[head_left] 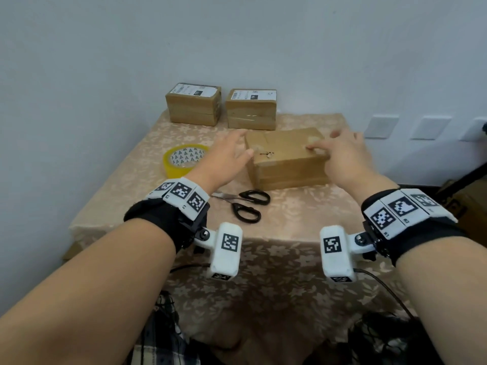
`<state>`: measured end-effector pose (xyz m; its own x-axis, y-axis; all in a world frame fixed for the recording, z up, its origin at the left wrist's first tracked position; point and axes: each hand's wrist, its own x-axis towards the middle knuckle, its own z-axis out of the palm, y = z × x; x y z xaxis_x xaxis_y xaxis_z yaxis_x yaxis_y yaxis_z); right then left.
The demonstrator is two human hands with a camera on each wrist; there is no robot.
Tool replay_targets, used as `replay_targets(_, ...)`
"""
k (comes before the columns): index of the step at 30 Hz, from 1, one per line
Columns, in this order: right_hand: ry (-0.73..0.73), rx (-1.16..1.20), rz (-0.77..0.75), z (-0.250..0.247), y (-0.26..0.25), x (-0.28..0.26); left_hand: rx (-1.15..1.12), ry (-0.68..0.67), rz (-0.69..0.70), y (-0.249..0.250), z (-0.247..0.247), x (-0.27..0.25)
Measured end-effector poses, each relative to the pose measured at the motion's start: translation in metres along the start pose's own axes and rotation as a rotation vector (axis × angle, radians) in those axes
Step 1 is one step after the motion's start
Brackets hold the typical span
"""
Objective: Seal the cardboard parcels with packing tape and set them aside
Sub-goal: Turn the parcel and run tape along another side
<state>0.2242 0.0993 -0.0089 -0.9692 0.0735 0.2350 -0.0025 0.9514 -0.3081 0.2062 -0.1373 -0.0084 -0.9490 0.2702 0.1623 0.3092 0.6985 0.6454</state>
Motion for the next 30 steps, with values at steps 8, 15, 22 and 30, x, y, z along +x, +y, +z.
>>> replay_targets(8, -0.117, 0.154, 0.022, 0.016, -0.026, 0.006, -0.002, -0.155, 0.115, 0.014, 0.026, 0.001)
replay_targets(15, -0.147, 0.242, 0.003, 0.019, -0.041, 0.01, 0.114, -0.041, 0.174, 0.01, 0.027, 0.007)
replay_targets(22, -0.199, 0.568, -0.034, -0.002, -0.035, 0.002, 0.166, -0.055, 0.163, 0.007, 0.023, 0.011)
replay_targets(30, -0.207, 0.447, -0.079, -0.008, -0.031, 0.0, 0.125, 0.008, -0.066, 0.026, 0.032, 0.017)
